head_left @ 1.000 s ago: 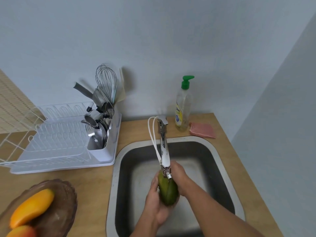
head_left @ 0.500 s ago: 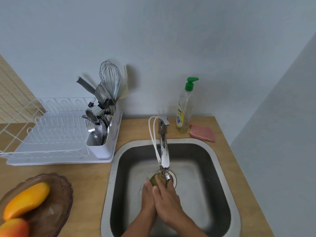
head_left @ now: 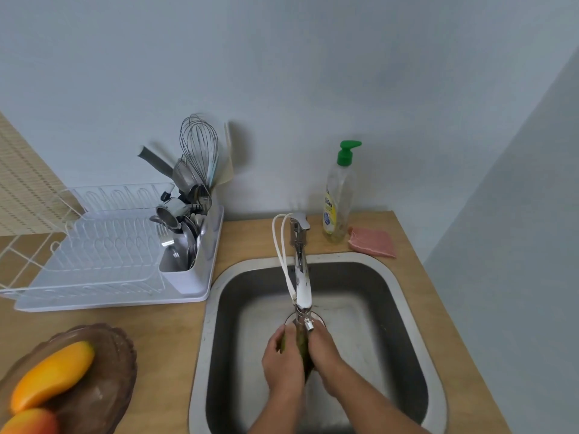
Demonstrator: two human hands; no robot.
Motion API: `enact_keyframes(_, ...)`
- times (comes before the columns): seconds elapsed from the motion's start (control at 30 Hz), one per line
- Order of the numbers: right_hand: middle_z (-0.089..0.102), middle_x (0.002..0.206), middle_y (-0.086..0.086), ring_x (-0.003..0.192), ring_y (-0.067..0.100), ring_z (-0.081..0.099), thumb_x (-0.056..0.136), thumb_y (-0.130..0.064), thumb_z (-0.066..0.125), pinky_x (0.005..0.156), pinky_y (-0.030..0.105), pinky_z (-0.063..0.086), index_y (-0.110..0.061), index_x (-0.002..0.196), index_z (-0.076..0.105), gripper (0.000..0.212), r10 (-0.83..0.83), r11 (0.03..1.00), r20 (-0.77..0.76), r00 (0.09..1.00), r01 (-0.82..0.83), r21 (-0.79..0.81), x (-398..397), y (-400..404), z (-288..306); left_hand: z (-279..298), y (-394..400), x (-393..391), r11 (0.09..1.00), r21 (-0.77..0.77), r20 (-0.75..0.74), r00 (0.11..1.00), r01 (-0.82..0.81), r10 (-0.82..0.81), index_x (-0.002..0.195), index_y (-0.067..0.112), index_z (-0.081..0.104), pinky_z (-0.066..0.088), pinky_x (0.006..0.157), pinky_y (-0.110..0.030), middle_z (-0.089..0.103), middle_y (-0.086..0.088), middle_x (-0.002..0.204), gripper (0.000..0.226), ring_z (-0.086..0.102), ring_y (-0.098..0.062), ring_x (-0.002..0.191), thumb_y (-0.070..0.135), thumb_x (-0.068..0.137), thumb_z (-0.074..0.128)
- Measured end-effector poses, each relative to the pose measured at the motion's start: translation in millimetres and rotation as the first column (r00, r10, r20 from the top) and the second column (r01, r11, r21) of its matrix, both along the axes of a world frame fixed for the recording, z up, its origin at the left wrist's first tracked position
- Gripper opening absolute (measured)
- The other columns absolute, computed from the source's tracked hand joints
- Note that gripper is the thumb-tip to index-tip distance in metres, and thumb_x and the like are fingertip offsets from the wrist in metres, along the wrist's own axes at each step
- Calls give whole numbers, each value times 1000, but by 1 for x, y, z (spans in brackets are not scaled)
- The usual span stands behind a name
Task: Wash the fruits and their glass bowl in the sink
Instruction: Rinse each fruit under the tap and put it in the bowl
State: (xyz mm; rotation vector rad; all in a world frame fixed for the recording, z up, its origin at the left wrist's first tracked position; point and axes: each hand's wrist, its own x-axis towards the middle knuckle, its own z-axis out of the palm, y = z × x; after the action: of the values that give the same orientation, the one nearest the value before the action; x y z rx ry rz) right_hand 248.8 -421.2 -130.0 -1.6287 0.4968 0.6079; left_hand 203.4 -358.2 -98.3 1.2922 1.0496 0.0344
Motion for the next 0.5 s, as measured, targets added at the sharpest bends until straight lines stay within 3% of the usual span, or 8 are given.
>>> enact_keyframes(0.07, 73, 113, 4, 104, 23, 70, 97, -48, 56, 97, 49, 58, -32, 112, 61, 22, -140, 981, -63, 988, 147, 125, -21, 4, 12, 3, 4, 9, 993, -102, -46, 998, -55, 51, 94, 25, 78, 59, 78, -41, 72, -8, 98, 37, 67, -29, 91, 46, 102, 48)
enact_keyframes(0.13, 71, 110, 4, 104, 24, 70, 98, -42, 64, 83, 42, 60, -31, 112, 60, 18, -279, 926, -122, 953, 300, 228, -31, 0, 15, 3, 9, 12, 970, -239, -106, 994, -41, 16, 93, 22, 78, 58, 72, -39, 72, -13, 96, 38, 68, -34, 90, 46, 102, 51)
enact_keyframes(0.23, 75, 101, 11, 96, 27, 73, 92, -30, 70, 79, 40, 61, -21, 102, 70, 14, -347, 902, -71, 935, 354, 247, -36, -8, 17, 6, 11, 1, 853, -502, -111, 968, 142, -227, 104, 14, 72, 55, 86, -40, 73, -14, 98, 43, 68, -31, 88, 53, 94, 57)
enact_keyframes(0.3, 77, 99, 5, 95, 23, 72, 92, -26, 67, 87, 41, 61, -26, 95, 73, 7, -290, 951, 47, 956, 282, 126, -35, -9, 21, 7, 6, -7, 754, -624, -23, 960, 204, -278, 107, 14, 64, 51, 78, -37, 66, -10, 95, 48, 63, -27, 82, 58, 98, 45)
enact_keyframes(0.33, 76, 101, -1, 97, 19, 71, 94, -26, 64, 92, 41, 58, -31, 95, 73, 10, -232, 972, 92, 968, 227, 61, -32, -8, 24, 7, 3, -10, 754, -634, -36, 967, 171, -250, 110, 13, 61, 50, 73, -38, 64, -10, 95, 51, 62, -28, 81, 58, 100, 41)
enact_keyframes(0.43, 67, 108, -19, 105, 10, 63, 99, -30, 56, 100, 39, 49, -43, 91, 68, 20, -11, 986, 209, 978, 45, -158, -17, -1, 29, -1, -4, -12, 807, -590, -101, 993, -6, -66, 115, 4, 63, 56, 77, -47, 70, -23, 105, 70, 69, -39, 93, 67, 97, 39)
enact_keyframes(0.5, 66, 103, -20, 100, 9, 62, 96, -31, 58, 94, 39, 48, -43, 81, 64, 20, 144, 939, 236, 961, -57, -338, -2, 2, 25, -4, -3, -11, 885, -466, -97, 994, 0, -51, 111, 6, 67, 59, 73, -51, 73, -27, 102, 79, 72, -41, 92, 74, 94, 32)
